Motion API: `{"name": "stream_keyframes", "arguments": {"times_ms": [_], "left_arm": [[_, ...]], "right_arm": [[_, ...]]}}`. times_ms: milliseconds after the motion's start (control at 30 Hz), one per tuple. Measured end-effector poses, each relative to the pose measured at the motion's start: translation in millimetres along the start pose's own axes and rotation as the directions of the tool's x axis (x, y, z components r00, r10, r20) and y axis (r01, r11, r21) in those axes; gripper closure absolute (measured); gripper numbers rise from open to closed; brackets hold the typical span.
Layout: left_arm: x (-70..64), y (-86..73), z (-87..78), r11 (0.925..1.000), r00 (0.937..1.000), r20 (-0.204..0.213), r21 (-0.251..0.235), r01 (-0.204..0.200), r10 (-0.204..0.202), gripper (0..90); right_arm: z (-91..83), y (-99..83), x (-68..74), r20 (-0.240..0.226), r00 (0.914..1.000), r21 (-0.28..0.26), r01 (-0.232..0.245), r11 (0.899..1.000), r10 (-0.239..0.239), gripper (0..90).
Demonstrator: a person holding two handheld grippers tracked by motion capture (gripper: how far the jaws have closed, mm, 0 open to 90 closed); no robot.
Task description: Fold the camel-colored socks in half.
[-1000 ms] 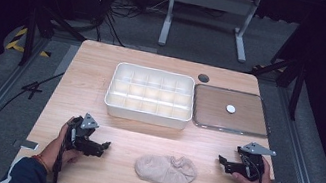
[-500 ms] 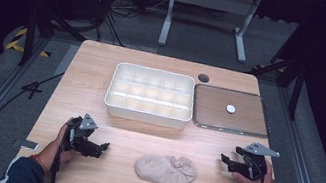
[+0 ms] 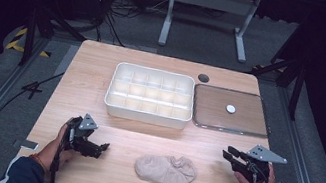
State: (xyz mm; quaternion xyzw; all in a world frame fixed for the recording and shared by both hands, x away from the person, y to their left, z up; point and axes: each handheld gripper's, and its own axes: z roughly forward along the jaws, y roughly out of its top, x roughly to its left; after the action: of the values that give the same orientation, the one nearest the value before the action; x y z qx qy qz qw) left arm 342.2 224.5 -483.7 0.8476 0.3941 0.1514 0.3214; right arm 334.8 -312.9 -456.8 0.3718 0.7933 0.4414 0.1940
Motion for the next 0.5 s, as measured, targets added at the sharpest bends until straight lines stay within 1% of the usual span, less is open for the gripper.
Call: {"name": "stream_keyframes", "arguments": {"times_ms": [33, 67, 133, 200, 267, 300, 333, 367, 400, 433, 467, 500], "left_arm": [[0.1, 0.0, 0.0, 1.0, 1.0, 0.001, 0.0, 0.0, 0.0, 0.3], [0.6, 0.2, -0.3, 0.9999, 1.0, 0.001, 0.004, -0.009, 0.009, 0.3], [0.3, 0.1, -0.3, 1.0, 1.0, 0.001, 0.004, -0.005, 0.005, 0.3], [0.5, 0.1, -0.4, 1.0, 1.0, 0.0, 0.005, -0.008, 0.008, 0.3], [0.5, 0.1, -0.3, 1.0, 1.0, 0.001, 0.005, -0.007, 0.007, 0.3], [0.9, 0.3, -0.3, 0.9999, 0.9999, -0.004, 0.002, -0.014, 0.014, 0.3], [0.3, 0.1, 0.0, 1.0, 1.0, 0.0, 0.001, -0.004, 0.004, 0.3], [0.6, 0.2, -0.3, 1.0, 1.0, 0.002, 0.004, -0.009, 0.009, 0.3], [0.9, 0.3, -0.3, 0.9999, 0.9999, -0.004, 0.002, -0.014, 0.014, 0.3], [0.9, 0.3, -0.3, 0.9999, 0.9999, -0.004, 0.002, -0.014, 0.014, 0.3], [0.3, 0.1, -0.3, 1.0, 1.0, 0.002, 0.005, -0.005, 0.005, 0.3], [0.7, 0.2, -0.2, 0.9999, 0.9999, -0.003, 0.002, -0.011, 0.011, 0.3]], "right_arm": [[0.0, 0.0, 0.0, 0.0, 1.0, 0.0, 0.0, 1.0, 0.0, 70.2], [-0.5, 0.7, 0.7, -0.008, 1.0, -0.008, -0.002, 1.0, 0.002, 70.7], [-1.5, 3.3, 3.7, -0.027, 0.9996, -0.024, 0.002, 1.0, -0.002, 71.8], [-1.6, 7.2, 10.6, -0.057, 0.9981, -0.04, 0.019, 0.999, -0.021, 73.3], [-0.6, 10.9, 16.9, -0.072, 0.9965, -0.04, 0.04, 0.998, -0.043, 74.7], [0.5, 13.4, 21.9, -0.089, 0.9941, -0.039, 0.059, 0.998, -0.062, 75.6], [1.5, 15.1, 26.5, -0.098, 0.9926, -0.036, 0.068, 0.997, -0.071, 75.5], [2.6, 16.1, 29.4, -0.106, 0.9912, -0.035, 0.077, 0.996, -0.08, 75.1], [4.0, 17.3, 33.1, -0.121, 0.989, -0.033, 0.082, 0.996, -0.085, 75.0], [4.0, 17.3, 33.1, -0.121, 0.989, -0.033, 0.082, 0.996, -0.085, 75.0], [5.5, 18.3, 37.0, -0.136, 0.9868, -0.034, 0.084, 0.996, -0.088, 75.2], [7.5, 19.7, 42.2, -0.151, 0.9835, -0.032, 0.095, 0.995, -0.099, 76.1]]}}
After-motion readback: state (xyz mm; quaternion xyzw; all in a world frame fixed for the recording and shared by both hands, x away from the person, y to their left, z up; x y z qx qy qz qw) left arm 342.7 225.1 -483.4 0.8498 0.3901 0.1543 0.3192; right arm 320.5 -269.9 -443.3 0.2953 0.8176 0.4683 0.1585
